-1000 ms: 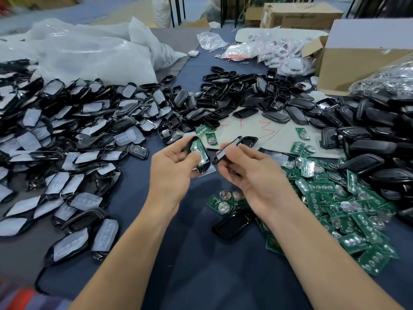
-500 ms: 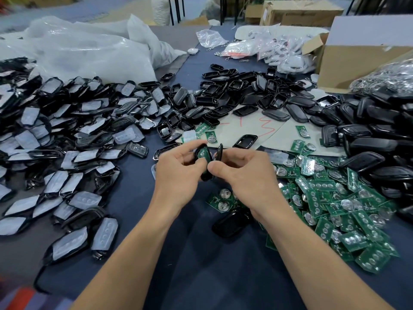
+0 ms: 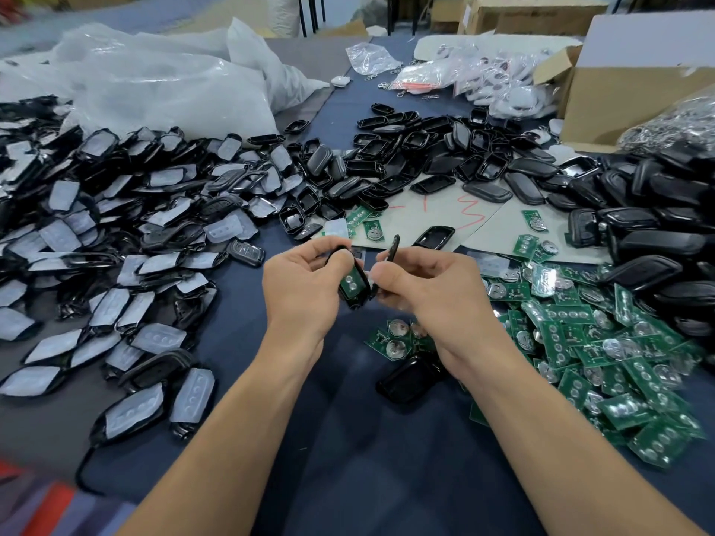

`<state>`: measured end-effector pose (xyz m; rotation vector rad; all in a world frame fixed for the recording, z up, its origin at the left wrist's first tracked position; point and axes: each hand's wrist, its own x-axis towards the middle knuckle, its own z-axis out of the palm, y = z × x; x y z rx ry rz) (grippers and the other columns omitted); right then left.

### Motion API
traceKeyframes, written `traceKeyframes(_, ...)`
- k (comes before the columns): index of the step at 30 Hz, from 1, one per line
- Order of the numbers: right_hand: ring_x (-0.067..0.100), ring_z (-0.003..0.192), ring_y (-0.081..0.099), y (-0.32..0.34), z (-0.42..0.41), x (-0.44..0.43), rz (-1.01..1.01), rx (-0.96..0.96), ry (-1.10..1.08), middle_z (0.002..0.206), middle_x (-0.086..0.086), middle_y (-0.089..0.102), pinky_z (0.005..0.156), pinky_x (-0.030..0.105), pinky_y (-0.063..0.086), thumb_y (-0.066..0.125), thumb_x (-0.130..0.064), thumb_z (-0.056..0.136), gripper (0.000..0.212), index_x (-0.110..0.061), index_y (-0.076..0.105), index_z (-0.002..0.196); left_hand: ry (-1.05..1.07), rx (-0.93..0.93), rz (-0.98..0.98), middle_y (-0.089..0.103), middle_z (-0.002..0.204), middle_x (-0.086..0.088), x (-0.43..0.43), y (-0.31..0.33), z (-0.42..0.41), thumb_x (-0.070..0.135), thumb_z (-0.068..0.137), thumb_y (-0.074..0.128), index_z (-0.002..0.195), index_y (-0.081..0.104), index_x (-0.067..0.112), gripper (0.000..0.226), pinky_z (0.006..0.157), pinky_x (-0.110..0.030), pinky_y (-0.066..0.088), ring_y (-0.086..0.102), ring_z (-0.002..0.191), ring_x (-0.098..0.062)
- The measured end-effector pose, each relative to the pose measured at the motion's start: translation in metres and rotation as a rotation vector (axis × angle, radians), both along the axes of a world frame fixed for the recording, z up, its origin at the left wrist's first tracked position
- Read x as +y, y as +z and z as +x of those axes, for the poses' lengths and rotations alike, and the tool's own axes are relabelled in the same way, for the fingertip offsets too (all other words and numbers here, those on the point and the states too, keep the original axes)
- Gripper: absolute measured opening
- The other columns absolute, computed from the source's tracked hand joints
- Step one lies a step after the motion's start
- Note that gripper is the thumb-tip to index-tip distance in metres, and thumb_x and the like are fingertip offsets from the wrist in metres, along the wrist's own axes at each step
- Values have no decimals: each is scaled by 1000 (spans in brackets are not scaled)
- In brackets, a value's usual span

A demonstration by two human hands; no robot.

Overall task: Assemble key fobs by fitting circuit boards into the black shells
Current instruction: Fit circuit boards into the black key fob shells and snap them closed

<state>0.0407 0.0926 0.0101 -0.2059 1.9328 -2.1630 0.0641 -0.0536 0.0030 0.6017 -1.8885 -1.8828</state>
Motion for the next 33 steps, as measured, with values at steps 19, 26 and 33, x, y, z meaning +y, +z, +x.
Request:
traceKeyframes(19,-8,82,67,-2,14,-7,568,300,-160,81,-26,74,78,14,54,82,-36,75,26,-39,79,101,-184,-29,100,80,101,-11,7,-1,3,12,106,54,97,83,24,33,71,-41,65,77,96,-32)
traceKeyframes(26,9,82,69,0,14,-8,665,333,-219,83,-12,76,79,33,55,71,-46,82,26,-39,76,106,-369,5,188,78,107,-12,9,2,5,-2,91,58,110,77,16,32,96,-52,57,75,99,-29)
traceKeyframes(33,24,93,68,5,18,-12,1005,493,-170,98,-6,75,75,37,50,61,-49,93,31,-37,69,120,-339,20,93,77,87,-5,12,1,6,1,101,57,101,77,16,25,65,-27,57,68,76,-17)
